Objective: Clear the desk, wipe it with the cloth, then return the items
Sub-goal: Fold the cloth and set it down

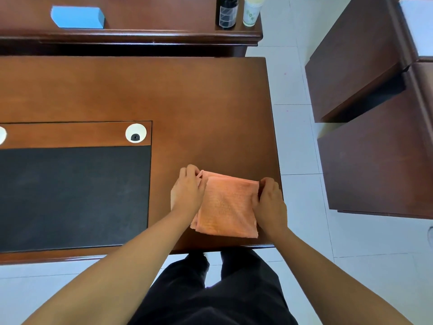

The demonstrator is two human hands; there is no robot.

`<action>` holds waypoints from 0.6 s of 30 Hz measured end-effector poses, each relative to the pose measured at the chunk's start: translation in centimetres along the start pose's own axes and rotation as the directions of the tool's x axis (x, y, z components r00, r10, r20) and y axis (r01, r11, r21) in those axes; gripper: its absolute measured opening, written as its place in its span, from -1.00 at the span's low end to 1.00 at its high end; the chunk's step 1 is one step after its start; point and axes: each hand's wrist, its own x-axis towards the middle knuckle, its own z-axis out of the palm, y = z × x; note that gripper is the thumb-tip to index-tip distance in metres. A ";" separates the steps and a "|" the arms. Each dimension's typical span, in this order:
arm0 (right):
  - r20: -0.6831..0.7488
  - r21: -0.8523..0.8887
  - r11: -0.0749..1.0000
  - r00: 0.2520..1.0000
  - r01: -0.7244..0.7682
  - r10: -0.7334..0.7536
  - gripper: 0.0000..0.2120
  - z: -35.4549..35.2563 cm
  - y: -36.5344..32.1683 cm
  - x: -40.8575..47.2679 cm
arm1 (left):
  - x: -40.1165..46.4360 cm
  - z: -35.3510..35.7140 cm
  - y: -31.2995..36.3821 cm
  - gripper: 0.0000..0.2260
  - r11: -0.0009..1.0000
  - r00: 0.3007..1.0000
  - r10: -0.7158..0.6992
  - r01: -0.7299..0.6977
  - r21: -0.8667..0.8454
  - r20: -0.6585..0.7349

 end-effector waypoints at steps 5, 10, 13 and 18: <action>0.176 -0.162 0.975 0.968 -0.153 0.181 -0.59 0.2 1.3 -4.2 | -4.9 -0.6 -2.5 -0.42 0.954 0.938 -0.194 0.112 0.279 0.287; 0.192 -0.031 0.989 0.970 -0.146 0.149 -0.78 0.5 0.5 -4.3 | -5.9 0.2 -2.3 -0.68 0.967 0.935 -0.162 0.087 0.238 0.316; 0.183 0.066 0.988 0.975 -0.137 0.123 -0.81 0.4 0.2 -4.6 | -6.0 0.2 -2.4 -0.78 0.987 0.932 -0.131 0.091 0.132 0.338; 0.229 0.402 0.867 0.949 -0.293 0.215 -0.75 0.4 0.5 -4.6 | -4.9 -0.3 -2.7 -0.83 0.826 0.846 -0.294 0.459 -0.328 0.444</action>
